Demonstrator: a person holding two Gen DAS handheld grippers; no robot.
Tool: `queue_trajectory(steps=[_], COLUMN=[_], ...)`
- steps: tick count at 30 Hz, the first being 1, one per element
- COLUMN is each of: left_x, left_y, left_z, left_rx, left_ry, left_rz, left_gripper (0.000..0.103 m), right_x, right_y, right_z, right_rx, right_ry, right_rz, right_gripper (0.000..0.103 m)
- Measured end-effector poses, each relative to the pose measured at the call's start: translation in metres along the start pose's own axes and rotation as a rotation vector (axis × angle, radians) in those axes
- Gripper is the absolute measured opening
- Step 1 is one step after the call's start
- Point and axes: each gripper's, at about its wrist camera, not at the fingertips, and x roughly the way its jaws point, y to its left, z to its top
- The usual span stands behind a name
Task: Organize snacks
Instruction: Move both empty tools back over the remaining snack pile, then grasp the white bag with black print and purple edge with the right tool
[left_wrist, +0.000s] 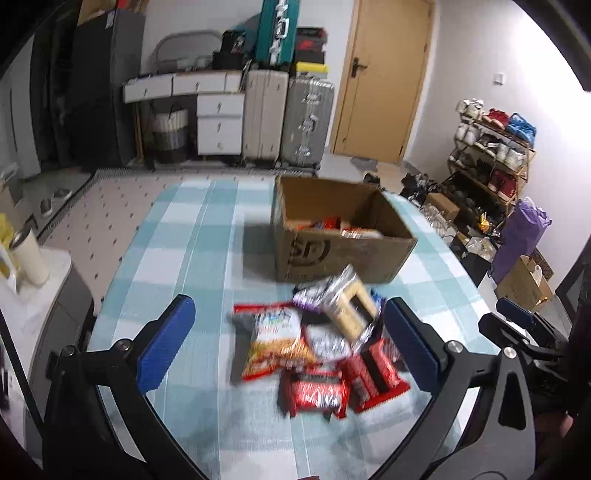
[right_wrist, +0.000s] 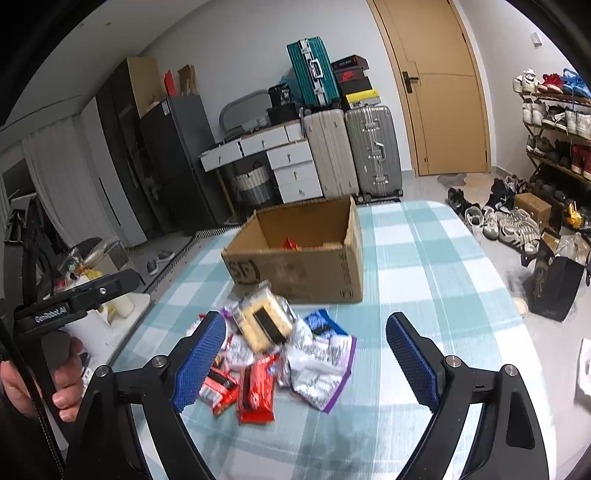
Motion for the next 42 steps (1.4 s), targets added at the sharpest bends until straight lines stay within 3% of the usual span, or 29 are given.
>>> queue_trajectory(steps=[7, 17, 38, 40, 42], left_x=[0.009, 0.050, 0.093, 0.096, 0.100], left_y=[0.012, 0.017, 0.048, 0.049, 0.050], left_z=[-0.027, -0.056, -0.068, -0.068, -0.068], left_rx=[-0.012, 0.004, -0.077, -0.080, -0.083], left_ry=[0.006, 0.042, 0.089, 0.099, 0.106], left_rz=[0.062, 0.045, 0.058, 0.061, 0.067], left_gripper=[0.102, 0.102, 0.102, 0.102, 0.102], right_x=[0.018, 0.062, 0.134, 0.138, 0.140], right_y=[0.008, -0.006, -0.020, -0.023, -0.024], right_z=[-0.025, -0.040, -0.038, -0.038, -0.039], right_rx=[-0.041, 0.014, 0.057, 0.076, 0.079], right_ry=[0.055, 0.139, 0.226, 0.243, 0.248], right_rz=[-0.016, 0.010, 0.069, 0.099, 0.101], right_gripper=[0.093, 0.093, 0.092, 0.082, 0.081])
